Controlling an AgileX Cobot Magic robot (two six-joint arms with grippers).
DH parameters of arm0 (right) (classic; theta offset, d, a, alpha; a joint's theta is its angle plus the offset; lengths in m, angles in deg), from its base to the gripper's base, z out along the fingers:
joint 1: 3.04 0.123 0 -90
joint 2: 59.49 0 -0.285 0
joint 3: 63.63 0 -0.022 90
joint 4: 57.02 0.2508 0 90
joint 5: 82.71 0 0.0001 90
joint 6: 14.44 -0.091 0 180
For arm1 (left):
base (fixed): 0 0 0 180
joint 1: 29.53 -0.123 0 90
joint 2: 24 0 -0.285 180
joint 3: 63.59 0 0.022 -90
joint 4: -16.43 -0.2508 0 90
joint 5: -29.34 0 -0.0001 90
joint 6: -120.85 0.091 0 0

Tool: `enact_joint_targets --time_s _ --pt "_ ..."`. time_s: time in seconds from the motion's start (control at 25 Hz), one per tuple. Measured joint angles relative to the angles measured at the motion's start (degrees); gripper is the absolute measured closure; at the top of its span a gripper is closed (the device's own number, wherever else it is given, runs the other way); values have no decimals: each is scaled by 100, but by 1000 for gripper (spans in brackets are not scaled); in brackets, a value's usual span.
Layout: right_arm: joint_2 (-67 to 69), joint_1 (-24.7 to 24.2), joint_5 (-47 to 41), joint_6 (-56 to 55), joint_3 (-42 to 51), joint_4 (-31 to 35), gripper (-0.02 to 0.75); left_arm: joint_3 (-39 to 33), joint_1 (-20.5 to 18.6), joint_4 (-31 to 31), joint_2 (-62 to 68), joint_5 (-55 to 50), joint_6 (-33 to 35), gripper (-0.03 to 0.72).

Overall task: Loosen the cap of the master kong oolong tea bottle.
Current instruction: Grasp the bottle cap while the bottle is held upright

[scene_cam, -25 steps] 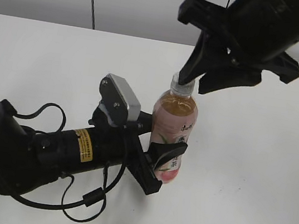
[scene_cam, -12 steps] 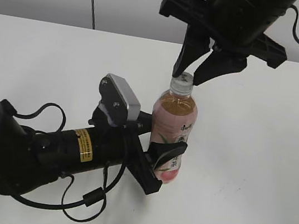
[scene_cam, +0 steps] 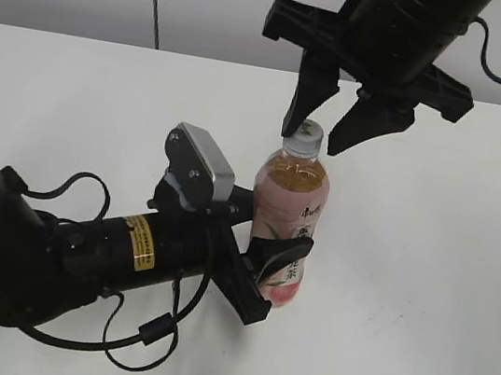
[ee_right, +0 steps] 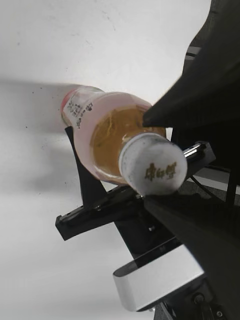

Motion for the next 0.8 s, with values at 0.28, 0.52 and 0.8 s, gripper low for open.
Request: enact_joint_targets --time_s 0.28,0.52,0.8 --pt "83 4 -35 0 -29 0 355 0 0 -38 0 0 7 307" --pt "140 4 -133 0 -325 -20 351 0 0 -72 0 6 7 307" --pt "238 4 -169 7 -325 -25 351 0 0 -89 0 6 7 307"
